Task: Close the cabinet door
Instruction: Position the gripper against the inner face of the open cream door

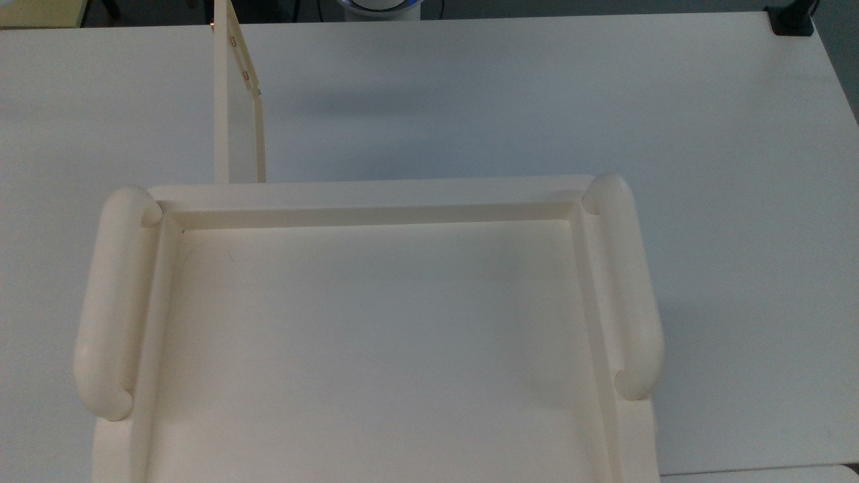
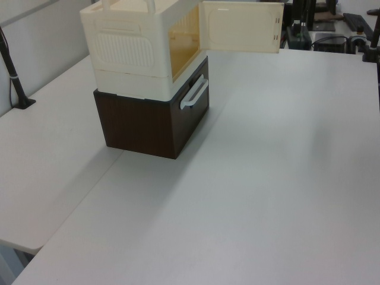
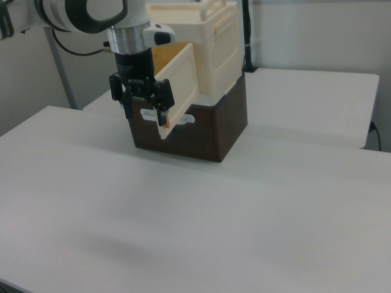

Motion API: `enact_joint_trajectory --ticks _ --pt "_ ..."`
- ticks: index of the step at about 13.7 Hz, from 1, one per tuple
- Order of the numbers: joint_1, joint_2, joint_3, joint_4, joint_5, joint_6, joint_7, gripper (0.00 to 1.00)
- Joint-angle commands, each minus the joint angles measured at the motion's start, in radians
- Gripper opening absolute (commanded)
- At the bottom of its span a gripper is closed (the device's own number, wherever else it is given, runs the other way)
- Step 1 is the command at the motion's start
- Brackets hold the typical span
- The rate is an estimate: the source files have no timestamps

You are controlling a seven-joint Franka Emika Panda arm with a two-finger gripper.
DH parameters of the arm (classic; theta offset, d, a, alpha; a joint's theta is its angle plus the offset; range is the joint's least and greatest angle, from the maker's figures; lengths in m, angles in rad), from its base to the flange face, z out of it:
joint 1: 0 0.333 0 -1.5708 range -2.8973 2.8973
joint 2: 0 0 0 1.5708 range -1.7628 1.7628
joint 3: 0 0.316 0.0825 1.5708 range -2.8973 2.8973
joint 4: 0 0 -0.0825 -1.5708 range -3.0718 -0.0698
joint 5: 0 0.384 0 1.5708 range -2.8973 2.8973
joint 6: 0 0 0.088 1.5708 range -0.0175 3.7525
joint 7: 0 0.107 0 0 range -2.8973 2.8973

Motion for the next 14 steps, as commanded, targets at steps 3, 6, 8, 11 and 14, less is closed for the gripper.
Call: enact_joint_trajectory --ticks 3,6,8,11,14 --pt "0.0 -0.003 -0.009 -0.009 0.012 -0.043 -0.058 1.0" --pt "-0.007 -0.006 -0.012 -0.008 0.033 -0.043 -0.058 1.0" --pt "-0.009 -0.01 -0.012 -0.008 0.033 -0.05 -0.058 1.0" --pt "-0.013 -0.013 -0.015 -0.006 0.041 -0.05 -0.058 1.0" --pt "-0.021 -0.021 -0.015 -0.006 0.041 -0.054 -0.061 0.73"
